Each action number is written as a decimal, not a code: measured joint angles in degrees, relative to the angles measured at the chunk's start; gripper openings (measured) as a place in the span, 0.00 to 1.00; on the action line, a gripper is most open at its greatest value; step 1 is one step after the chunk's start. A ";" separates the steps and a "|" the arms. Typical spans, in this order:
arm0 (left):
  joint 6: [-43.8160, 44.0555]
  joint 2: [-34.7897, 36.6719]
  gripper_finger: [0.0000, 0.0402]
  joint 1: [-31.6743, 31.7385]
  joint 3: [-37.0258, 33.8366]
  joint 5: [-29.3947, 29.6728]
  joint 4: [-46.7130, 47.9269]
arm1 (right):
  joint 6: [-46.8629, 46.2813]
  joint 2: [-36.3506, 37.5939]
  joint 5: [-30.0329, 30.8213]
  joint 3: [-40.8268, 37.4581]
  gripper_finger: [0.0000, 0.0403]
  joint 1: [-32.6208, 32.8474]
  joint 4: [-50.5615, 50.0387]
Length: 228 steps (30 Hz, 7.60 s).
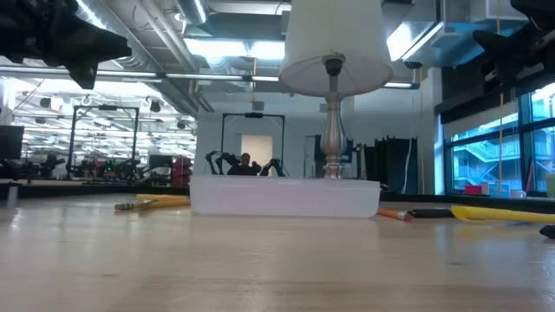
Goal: Pick & place school supplies into a supply box
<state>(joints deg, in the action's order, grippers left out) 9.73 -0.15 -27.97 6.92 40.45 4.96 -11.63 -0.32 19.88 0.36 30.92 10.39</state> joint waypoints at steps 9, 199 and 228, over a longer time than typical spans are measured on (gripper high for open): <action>0.01 0.01 0.21 -0.01 0.00 0.00 -0.01 | 0.00 0.00 0.00 0.00 0.54 0.00 0.00; -1.46 -0.01 0.19 0.01 0.00 22.76 1.32 | 26.93 -116.92 -25.99 91.38 0.14 -35.21 -49.96; 0.05 -0.01 0.19 0.01 0.00 22.91 1.33 | 25.49 -123.89 -25.94 91.21 0.26 -35.30 -48.76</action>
<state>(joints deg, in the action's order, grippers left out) 9.78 -0.16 -27.97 6.92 63.35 6.28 13.87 -124.20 -6.07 91.57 -4.38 -38.37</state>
